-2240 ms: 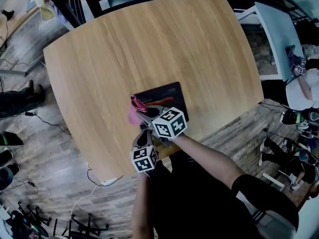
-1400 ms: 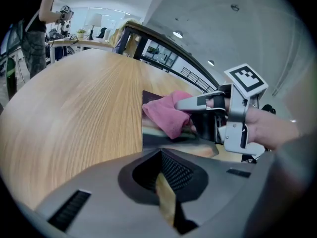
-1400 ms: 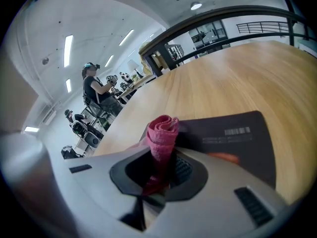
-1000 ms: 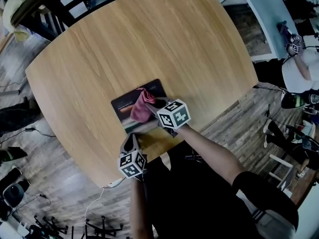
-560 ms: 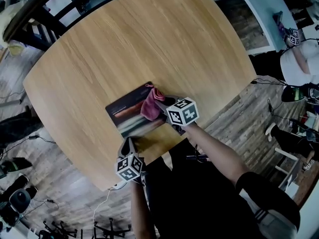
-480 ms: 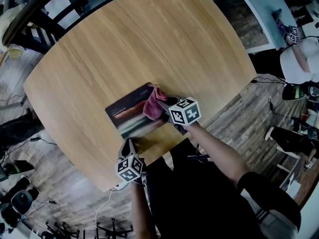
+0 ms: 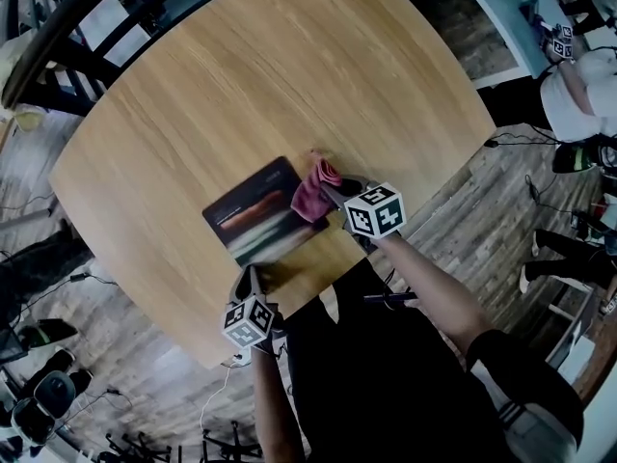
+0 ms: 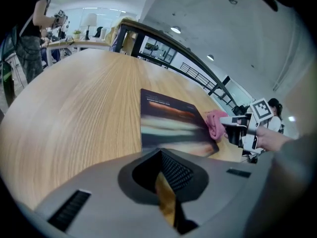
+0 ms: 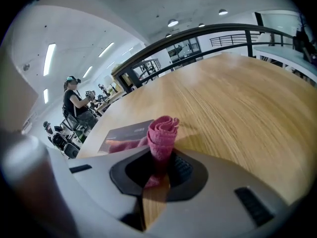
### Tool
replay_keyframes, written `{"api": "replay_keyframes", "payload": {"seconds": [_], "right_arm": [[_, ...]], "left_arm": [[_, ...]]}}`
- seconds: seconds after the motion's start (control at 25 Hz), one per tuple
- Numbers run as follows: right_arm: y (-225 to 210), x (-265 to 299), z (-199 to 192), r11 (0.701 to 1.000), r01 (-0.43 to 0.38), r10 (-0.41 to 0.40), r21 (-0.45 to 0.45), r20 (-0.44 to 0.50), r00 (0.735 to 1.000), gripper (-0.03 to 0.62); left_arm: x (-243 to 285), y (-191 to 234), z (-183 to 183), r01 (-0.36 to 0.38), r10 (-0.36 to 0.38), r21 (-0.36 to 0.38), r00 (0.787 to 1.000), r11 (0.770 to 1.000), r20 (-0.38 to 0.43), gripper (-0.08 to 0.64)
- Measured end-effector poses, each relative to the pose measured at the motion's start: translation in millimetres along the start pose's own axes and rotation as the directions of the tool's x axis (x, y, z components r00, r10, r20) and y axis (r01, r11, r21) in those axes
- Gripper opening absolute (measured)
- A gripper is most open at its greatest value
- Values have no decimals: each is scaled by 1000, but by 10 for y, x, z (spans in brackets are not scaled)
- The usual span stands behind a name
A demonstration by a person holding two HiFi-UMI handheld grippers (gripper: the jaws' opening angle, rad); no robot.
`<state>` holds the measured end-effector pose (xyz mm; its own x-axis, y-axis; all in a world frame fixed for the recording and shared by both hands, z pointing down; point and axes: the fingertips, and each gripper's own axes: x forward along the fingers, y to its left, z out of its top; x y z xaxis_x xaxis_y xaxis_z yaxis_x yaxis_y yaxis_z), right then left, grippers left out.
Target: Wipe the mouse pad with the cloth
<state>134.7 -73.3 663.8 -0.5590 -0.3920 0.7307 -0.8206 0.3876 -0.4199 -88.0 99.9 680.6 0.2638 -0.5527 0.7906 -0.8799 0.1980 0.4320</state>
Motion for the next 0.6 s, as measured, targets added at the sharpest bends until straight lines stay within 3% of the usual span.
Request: {"api": "replay_keyframes", "payload": {"seconds": [0.12, 0.2, 0.4, 0.6], "right_arm": [[145, -201, 40, 999, -29, 29, -18, 34, 999, 63], [309, -329, 74, 998, -59, 61, -32, 56, 997, 63], [872, -533, 5, 983, -166, 170, -79, 55, 984, 63], [1592, -429, -227, 932, -313, 309, -181, -51, 950, 63]], "left_arm": [[-74, 28, 79, 46, -46, -40, 999, 998, 6, 23], [-150, 104, 241, 48, -47, -14, 998, 999, 34, 23], [-81, 218, 738, 80, -84, 119, 996, 990, 26, 23], [188, 177, 1200, 148, -144, 269, 989, 952, -37, 23]]}}
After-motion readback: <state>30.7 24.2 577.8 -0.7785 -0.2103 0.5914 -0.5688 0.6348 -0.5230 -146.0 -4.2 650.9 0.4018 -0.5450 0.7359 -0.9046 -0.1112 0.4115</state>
